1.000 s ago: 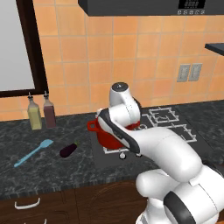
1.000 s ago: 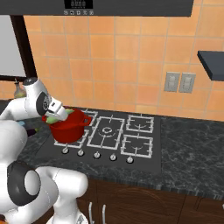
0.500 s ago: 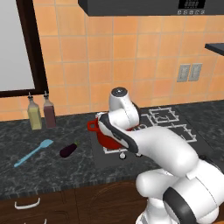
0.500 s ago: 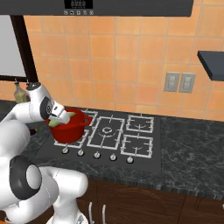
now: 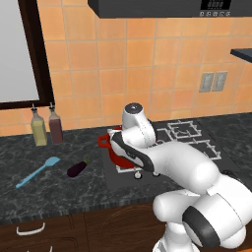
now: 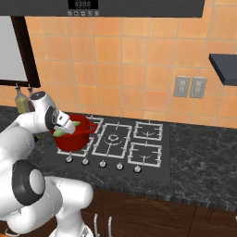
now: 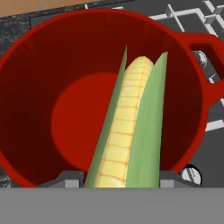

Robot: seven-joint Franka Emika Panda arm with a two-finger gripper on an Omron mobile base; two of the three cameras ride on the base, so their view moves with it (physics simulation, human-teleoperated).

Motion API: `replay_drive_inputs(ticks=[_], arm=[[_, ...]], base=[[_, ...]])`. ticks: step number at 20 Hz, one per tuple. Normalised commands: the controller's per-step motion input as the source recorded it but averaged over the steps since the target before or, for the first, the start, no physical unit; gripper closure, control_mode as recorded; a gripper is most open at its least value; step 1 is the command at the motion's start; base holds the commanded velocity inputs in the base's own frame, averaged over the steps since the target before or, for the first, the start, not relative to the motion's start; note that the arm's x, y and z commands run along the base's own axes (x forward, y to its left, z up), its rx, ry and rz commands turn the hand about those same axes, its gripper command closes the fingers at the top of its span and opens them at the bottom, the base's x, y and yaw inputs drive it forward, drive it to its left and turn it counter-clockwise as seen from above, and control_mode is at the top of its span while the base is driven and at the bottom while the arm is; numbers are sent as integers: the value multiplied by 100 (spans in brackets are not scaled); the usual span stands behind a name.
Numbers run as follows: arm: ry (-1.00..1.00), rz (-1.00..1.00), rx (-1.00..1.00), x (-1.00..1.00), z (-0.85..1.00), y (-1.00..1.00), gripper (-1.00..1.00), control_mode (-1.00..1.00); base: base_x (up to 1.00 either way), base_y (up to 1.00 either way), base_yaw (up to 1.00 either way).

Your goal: Put the eggplant and corn in the pot. Retrieve the spatula and lightly stir the vegetables in the pot.

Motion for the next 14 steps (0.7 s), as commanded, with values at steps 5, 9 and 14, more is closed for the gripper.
replay_drive_inputs(ticks=[5,9,14], arm=[[3,0,0,14,6,-2,100,-100],[9,0,0,24,2,0,100,-100],[1,0,0,19,0,0,100,-100]], base=[[0,0,0],[0,0,0],[0,0,0]])
